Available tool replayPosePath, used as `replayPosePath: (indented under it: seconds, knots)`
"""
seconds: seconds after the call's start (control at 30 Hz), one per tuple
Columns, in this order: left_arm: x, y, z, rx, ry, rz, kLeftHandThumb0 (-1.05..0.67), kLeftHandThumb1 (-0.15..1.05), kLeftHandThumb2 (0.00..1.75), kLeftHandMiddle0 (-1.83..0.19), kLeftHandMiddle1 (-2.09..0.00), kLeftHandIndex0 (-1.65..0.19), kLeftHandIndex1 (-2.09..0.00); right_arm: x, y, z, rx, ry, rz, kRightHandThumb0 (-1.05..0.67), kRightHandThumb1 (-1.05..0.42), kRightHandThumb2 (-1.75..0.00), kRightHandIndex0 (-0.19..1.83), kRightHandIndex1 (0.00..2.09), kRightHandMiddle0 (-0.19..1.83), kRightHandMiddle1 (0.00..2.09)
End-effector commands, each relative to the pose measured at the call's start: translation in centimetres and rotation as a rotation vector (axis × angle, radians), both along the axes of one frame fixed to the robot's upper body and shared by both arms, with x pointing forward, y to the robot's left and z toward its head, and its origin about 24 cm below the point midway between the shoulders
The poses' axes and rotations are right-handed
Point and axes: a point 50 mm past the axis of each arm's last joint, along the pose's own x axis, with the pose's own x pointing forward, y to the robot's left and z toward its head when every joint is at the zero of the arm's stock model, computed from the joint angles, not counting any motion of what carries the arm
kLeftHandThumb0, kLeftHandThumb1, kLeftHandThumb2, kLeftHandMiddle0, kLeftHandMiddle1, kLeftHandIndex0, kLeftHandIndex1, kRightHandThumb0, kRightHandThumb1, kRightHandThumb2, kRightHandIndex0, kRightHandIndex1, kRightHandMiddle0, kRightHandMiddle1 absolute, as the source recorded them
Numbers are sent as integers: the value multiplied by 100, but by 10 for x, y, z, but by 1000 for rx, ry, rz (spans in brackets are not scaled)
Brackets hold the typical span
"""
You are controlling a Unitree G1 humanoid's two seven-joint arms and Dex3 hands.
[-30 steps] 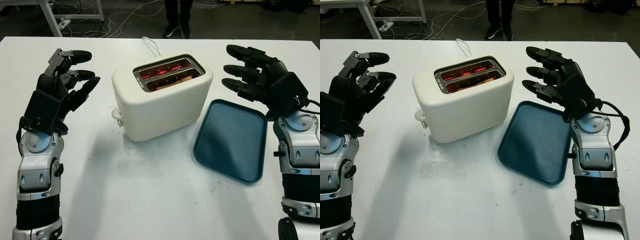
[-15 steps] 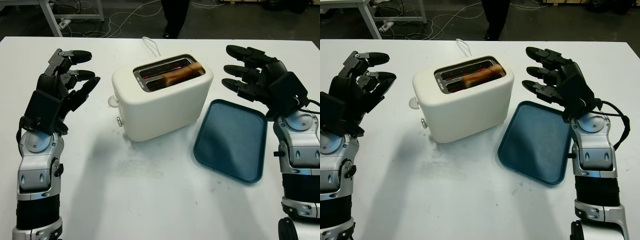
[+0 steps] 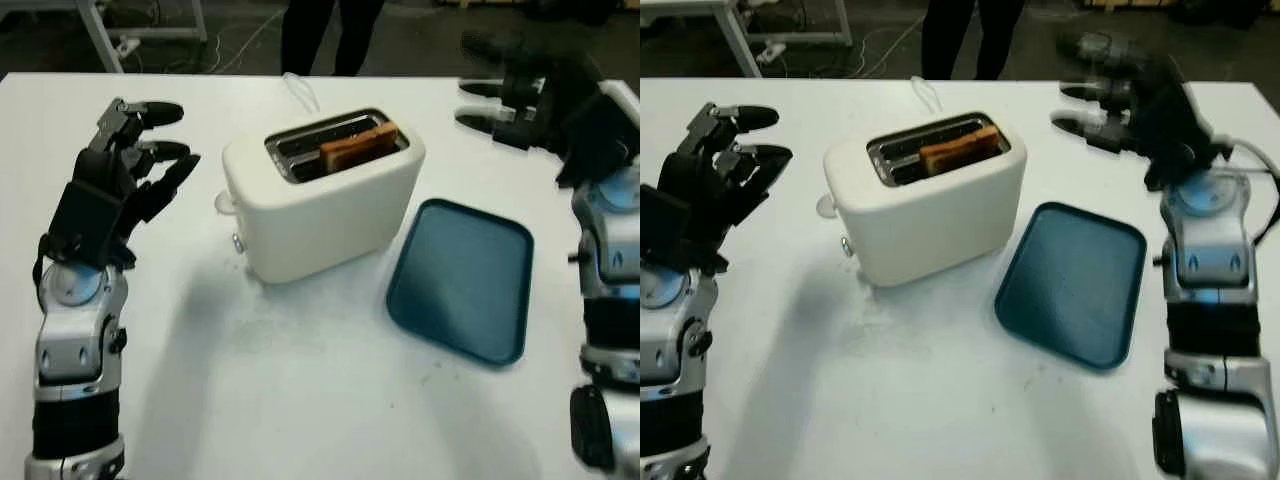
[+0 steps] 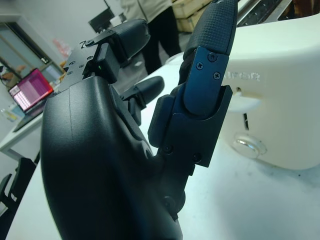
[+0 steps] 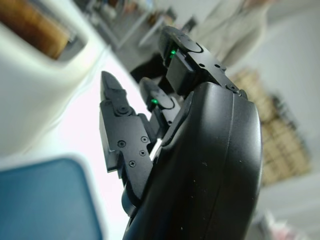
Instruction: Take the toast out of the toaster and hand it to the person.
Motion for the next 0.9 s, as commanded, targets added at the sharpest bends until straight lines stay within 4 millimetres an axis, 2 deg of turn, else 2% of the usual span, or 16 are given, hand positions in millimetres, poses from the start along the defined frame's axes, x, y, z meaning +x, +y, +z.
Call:
replayPosePath:
  seconds: [0.0,0.07,0.13,0.3,0.37,0.57,0.7,0.87]
  knots:
    - [-1,0,1,-13,-9,8,-83,91,0,-15,-128,-17,-110,-2,11,25,-69,-75,40,9,-64,-1,82,39,84,14]
    - [-1,0,1,-10,-10,6,-84,91,0,-15,-128,-17,-110,-2,22,43,-133,-122,65,5,-59,-1,87,44,90,17]
    - [-1,1,2,0,-9,6,-83,92,0,-15,-128,-17,-110,-3,33,57,-214,-181,77,-6,-52,-1,92,49,96,20]
    - [-1,0,2,4,-13,14,-83,91,0,-16,-128,-18,-110,-2,60,69,-436,-275,106,-35,-45,0,99,54,106,23]
    - [-1,0,2,4,-14,13,-83,91,0,-16,-128,-18,-110,0,68,66,-516,-291,122,-43,-46,-1,99,51,107,21]
    - [-1,1,2,2,-15,11,-83,91,0,-15,-127,-17,-109,7,90,44,-693,-243,170,-43,-48,-1,98,47,105,16]
    - [-2,1,2,2,-14,15,-83,91,0,-15,-127,-17,-109,13,96,26,-820,-215,181,-48,-54,-2,95,45,103,12]
    - [-2,1,1,0,-10,15,-83,92,0,-15,-126,-18,-108,19,97,13,-839,-166,206,-40,-57,-1,85,46,101,9]
